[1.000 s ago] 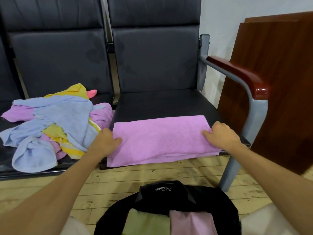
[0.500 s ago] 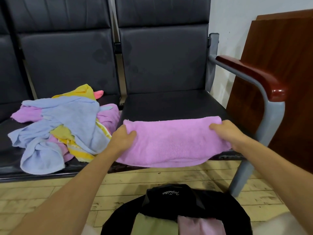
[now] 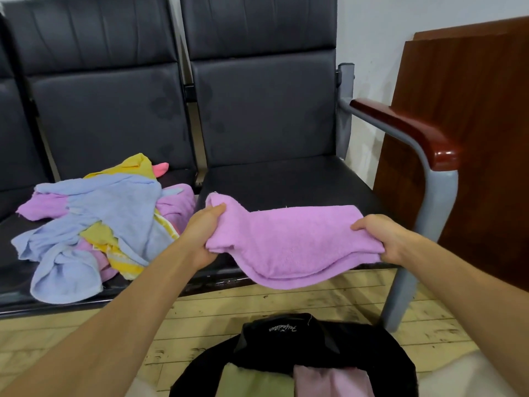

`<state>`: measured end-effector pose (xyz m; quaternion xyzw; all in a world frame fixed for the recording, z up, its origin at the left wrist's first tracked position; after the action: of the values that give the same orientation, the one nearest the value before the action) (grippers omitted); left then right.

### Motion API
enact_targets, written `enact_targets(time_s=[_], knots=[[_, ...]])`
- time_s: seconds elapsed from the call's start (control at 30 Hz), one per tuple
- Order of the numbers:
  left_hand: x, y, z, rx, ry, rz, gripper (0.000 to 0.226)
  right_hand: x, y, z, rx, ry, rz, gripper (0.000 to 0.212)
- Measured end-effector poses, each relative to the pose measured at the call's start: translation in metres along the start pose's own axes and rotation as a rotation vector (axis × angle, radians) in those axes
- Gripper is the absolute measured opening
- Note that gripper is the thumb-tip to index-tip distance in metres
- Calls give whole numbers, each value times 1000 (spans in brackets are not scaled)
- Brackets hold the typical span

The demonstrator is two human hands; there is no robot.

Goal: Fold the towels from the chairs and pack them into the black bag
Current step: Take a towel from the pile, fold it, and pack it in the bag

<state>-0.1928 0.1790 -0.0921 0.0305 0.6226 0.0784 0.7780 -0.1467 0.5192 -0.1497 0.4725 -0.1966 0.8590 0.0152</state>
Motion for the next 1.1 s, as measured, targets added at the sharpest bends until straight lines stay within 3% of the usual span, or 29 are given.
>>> enact_targets(time_s=[0.2, 0.43, 0.6, 0.77, 0.87, 0.97, 1.1], knots=[[2, 74, 7, 87, -80, 133, 13, -7, -1, -9, -45, -18, -180, 23], [24, 155, 15, 170, -142, -45, 17, -8, -1, -4, -7, 34, -222, 18], [46, 192, 29, 198, -118, -30, 27, -1, 3, -6, 52, -16, -241, 22], [61, 213, 43, 399, -213, -202, 32, -5, 8, -11, 121, 16, -271, 48], [48, 188, 34, 392, -28, -256, 20, -1, 8, -15, 113, 17, -214, 65], [31, 144, 30, 298, 236, -481, 30, 7, 15, -11, 119, -62, -138, 72], [38, 100, 37, 327, 246, -509, 35, 20, 12, -7, -69, -227, 88, 56]])
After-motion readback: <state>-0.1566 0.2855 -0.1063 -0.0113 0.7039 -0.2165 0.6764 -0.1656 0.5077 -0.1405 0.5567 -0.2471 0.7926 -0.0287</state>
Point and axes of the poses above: each hand's wrist, its own z-axis away from the middle knuckle, its own y-axis out of the palm, x = y × z, the point moved 10 cm from there along -z, towards the middle knuckle, and after that the axes turned 7 degrees about z, right-handed, at the moved point
